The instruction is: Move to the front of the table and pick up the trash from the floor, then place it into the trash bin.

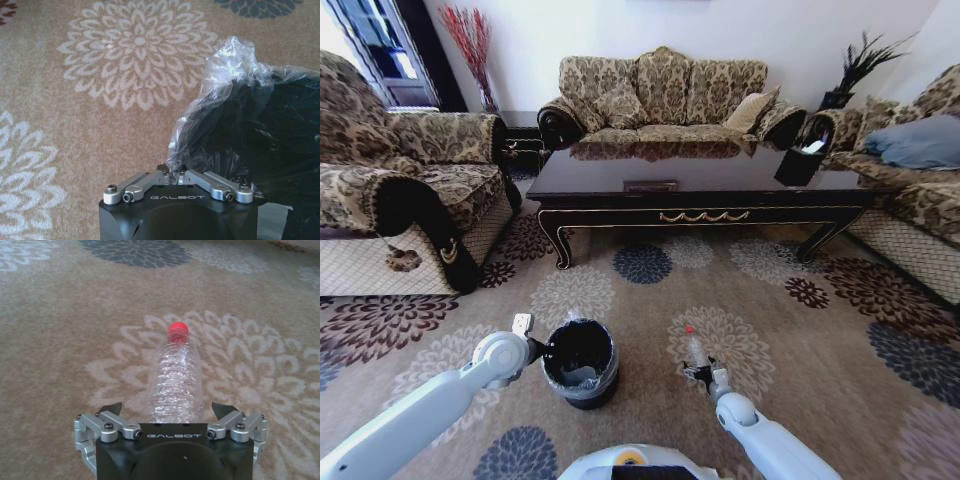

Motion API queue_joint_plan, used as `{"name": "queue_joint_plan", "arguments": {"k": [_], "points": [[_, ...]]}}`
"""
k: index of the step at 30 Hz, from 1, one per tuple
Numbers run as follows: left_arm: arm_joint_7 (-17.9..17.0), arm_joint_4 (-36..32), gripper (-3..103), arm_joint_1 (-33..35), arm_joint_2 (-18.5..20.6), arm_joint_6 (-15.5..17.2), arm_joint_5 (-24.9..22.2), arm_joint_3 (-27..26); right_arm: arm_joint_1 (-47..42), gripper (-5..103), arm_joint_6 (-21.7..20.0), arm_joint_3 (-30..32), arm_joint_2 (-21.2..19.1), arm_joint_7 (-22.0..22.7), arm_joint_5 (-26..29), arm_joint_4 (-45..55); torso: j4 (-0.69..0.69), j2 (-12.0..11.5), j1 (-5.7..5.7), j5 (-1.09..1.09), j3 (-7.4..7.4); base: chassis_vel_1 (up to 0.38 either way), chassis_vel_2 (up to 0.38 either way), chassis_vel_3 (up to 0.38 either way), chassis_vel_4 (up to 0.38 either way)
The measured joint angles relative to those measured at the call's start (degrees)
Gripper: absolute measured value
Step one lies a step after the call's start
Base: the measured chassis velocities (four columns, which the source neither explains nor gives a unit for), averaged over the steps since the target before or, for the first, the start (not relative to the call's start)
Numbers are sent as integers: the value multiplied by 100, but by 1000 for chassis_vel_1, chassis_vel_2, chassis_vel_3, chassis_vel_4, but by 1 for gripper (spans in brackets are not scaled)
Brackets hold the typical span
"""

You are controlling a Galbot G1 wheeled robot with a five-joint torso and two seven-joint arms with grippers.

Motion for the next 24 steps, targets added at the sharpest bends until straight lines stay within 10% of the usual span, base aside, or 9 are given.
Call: {"name": "queue_joint_plan", "arguments": {"k": [24], "points": [[39, 8, 1, 70, -82, 1, 128, 32, 138, 27, 50, 81, -58, 65, 59, 27, 0, 0, 0, 0, 0, 0, 0, 0, 0]]}}
